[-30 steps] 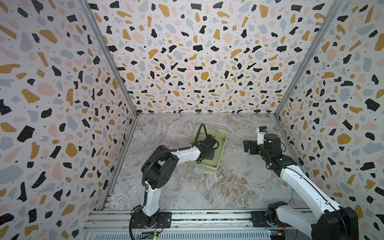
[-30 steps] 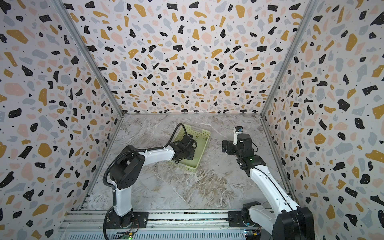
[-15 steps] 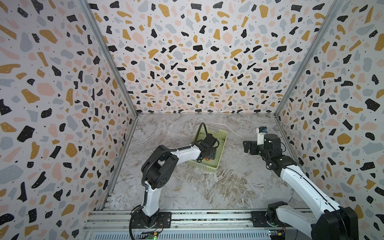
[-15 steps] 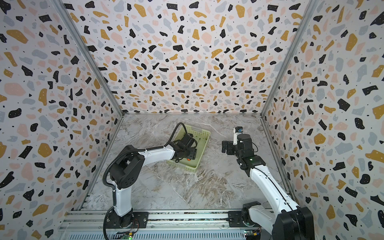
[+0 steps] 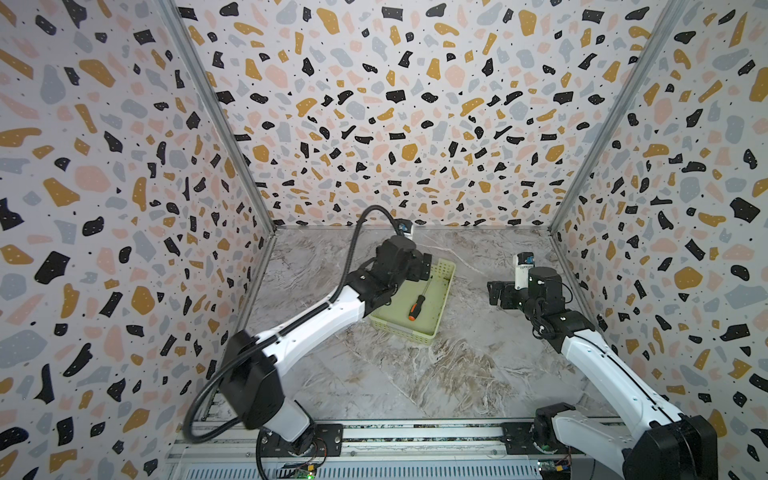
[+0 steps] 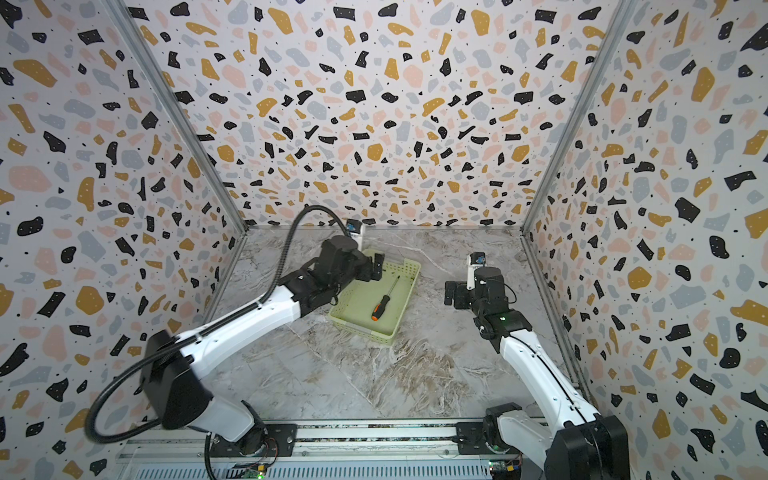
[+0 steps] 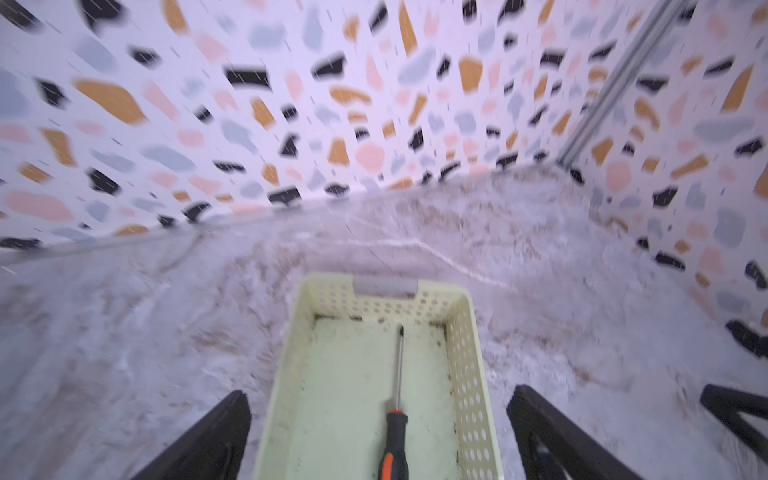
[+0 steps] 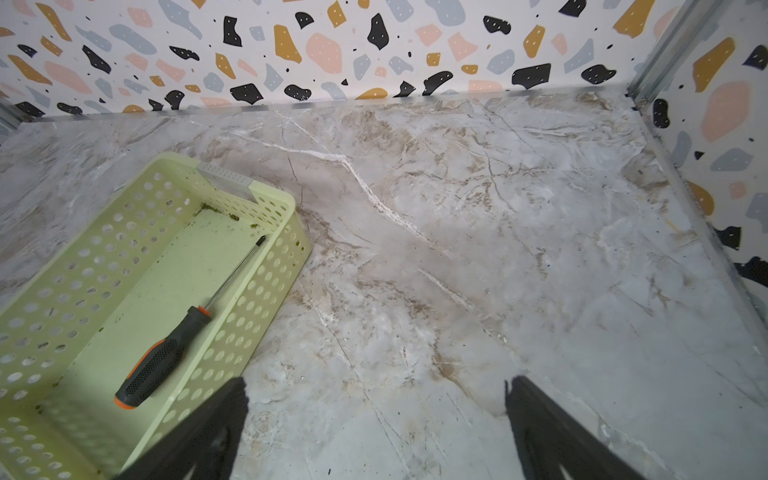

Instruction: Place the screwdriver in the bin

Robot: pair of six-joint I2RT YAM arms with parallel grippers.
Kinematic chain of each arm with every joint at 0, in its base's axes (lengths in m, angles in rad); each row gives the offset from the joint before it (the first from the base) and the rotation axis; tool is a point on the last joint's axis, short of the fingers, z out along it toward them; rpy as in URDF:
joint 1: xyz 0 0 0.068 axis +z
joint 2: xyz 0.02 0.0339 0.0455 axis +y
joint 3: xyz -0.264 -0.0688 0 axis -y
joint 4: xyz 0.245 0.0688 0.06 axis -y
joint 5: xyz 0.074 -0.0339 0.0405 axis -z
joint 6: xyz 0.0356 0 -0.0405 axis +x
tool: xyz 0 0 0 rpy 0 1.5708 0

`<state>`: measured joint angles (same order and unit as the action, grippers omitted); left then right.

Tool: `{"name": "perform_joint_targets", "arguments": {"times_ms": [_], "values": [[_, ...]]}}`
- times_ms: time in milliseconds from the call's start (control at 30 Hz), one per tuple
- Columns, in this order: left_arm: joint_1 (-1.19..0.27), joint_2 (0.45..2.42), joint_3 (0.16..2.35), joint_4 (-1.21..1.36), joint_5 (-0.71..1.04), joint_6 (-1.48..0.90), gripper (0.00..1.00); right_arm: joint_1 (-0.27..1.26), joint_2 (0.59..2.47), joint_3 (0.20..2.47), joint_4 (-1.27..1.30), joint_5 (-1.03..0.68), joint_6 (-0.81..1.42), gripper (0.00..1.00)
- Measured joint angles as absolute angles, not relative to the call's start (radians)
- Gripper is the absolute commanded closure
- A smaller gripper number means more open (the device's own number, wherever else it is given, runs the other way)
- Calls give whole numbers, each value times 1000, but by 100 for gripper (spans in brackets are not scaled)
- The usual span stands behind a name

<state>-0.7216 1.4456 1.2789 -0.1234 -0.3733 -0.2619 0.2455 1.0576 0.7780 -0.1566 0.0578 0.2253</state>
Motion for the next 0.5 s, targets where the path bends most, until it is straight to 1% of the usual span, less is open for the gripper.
{"name": "perform_joint_targets", "arguments": {"times_ms": [100,233,333,500], "values": [[-678,1313,1176,-49,-423,-212,1,244,1039,802,-163,109,213,1],[-616,1235,1089,-30,-458,-162,0,240,1007,828,-142,178,202,1],[-603,1180,998,-6,-515,-109,0,240,976,826,-117,239,209,1],[-565,1022,695,202,-571,6,0,239,956,820,-64,308,215,1]]}}
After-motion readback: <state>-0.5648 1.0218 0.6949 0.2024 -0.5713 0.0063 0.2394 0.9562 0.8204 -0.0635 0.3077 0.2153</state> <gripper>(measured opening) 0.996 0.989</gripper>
